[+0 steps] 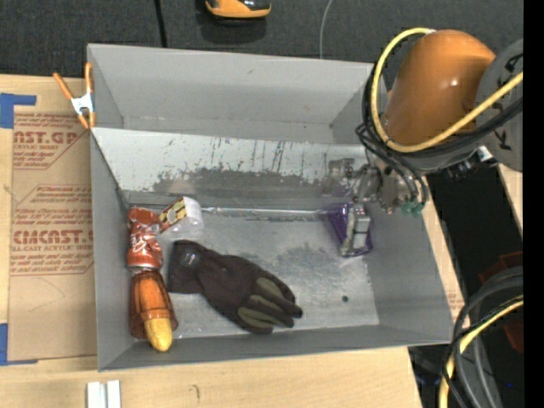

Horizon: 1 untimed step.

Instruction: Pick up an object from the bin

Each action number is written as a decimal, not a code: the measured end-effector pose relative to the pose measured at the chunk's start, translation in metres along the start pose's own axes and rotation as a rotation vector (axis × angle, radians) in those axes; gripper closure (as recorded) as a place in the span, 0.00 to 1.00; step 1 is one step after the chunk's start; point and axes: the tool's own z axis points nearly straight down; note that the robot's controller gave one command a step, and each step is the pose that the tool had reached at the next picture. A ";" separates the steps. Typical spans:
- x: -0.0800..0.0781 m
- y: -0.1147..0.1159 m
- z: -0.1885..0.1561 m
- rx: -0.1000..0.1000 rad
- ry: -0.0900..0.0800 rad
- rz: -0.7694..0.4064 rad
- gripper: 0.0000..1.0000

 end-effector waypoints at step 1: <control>-0.001 0.000 -0.005 0.001 -0.008 0.000 0.00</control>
Offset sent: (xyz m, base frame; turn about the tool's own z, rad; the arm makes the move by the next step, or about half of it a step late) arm -0.0198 0.1208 -0.1545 0.1092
